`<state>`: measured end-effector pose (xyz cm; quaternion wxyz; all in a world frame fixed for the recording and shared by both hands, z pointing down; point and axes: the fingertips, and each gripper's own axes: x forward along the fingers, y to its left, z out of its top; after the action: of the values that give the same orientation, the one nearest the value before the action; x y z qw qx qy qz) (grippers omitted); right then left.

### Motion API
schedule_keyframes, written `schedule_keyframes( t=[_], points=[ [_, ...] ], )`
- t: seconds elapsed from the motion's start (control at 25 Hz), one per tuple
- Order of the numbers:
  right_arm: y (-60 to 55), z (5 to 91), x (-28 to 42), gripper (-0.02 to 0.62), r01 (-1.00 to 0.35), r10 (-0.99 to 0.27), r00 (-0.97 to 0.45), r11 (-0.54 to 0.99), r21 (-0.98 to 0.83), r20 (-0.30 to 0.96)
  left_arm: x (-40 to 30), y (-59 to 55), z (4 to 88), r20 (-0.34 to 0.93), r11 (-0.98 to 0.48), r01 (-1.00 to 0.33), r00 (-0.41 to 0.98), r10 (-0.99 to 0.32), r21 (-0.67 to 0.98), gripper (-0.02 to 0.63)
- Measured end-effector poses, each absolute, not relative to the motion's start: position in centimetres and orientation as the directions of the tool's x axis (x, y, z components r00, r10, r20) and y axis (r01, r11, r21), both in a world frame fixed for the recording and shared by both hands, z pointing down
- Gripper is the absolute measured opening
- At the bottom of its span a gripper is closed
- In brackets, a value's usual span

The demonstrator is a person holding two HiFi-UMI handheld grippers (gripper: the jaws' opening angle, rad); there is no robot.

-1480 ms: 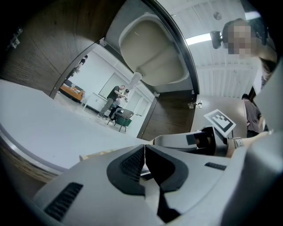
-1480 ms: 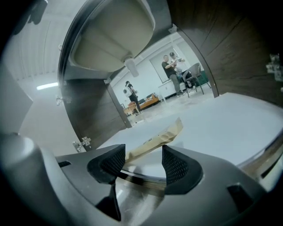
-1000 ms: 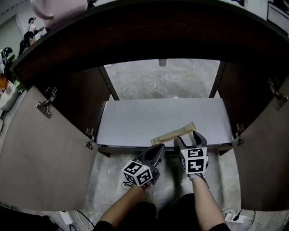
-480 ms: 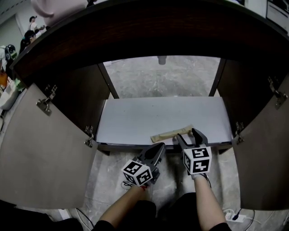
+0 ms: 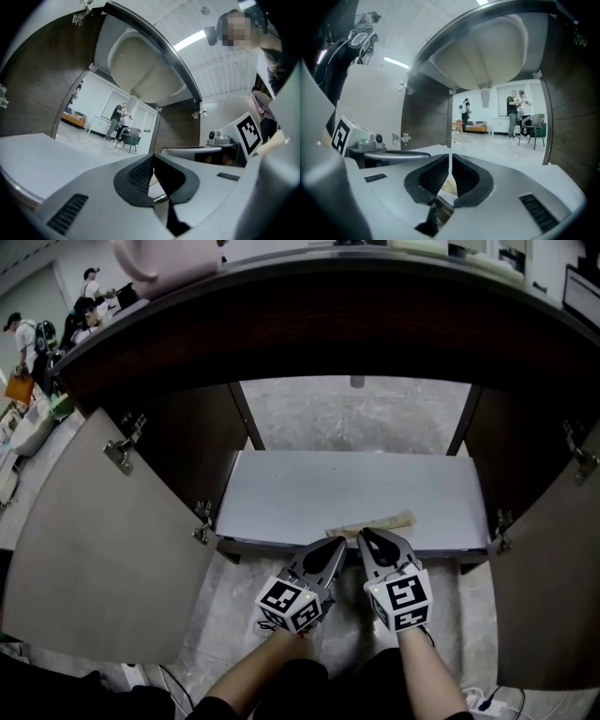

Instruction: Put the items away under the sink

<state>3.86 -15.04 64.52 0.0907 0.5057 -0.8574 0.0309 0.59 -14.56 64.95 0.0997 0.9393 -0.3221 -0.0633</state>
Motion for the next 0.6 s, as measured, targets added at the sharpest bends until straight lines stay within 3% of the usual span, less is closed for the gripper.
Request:
schedule_keyframes(
  t=[0.6],
  points=[
    [-12.2,56.5,-1.1,0.041,-0.808,-0.805,-0.589,0.589,-0.02,0.066,-3.4,-12.9,58.1,-0.095,-0.693,-0.696,0.689,-0.718,0.186,0.008]
  ],
)
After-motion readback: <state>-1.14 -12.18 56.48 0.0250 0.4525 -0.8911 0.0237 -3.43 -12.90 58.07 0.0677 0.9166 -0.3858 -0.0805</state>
